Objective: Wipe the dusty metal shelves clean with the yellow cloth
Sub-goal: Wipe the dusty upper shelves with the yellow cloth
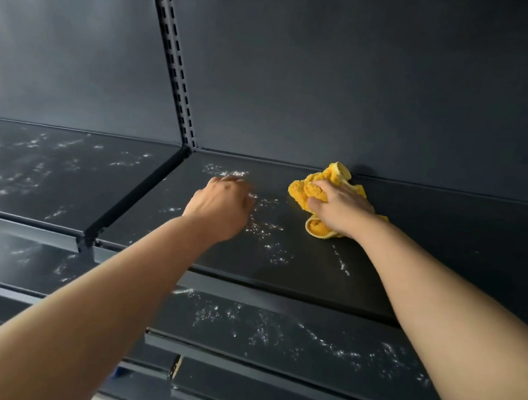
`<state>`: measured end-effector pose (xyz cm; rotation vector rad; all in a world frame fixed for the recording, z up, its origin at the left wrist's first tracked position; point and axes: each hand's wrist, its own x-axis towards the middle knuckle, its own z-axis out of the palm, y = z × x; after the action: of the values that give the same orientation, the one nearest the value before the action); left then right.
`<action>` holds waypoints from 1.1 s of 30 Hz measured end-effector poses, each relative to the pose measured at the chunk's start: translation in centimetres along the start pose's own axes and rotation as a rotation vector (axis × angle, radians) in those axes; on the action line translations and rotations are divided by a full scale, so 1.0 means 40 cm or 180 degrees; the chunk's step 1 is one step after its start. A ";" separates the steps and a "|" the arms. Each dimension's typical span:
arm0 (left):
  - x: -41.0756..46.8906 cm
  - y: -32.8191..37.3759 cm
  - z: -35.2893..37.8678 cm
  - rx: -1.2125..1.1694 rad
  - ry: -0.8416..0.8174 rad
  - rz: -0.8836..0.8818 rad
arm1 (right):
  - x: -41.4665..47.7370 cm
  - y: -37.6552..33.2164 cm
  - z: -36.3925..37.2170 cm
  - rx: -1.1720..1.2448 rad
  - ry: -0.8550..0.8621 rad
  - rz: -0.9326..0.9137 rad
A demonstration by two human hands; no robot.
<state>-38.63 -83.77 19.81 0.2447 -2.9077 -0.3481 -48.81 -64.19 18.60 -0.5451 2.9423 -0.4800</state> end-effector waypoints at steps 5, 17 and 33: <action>-0.021 -0.063 -0.027 -0.0017 0.0071 -0.0128 | -0.018 -0.112 0.033 -0.0128 -0.0095 -0.0128; -0.025 -0.050 -0.050 -0.0369 -0.0010 0.0172 | -0.102 -0.176 0.035 0.1032 -0.0148 -0.0115; -0.002 0.254 0.054 0.0413 -0.0825 0.0099 | -0.440 0.231 -0.085 -0.0597 0.0944 0.0710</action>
<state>-40.43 -73.57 20.27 0.1859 -3.1910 -0.1988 -36.09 -48.59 19.70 -0.1676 3.3008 -0.2824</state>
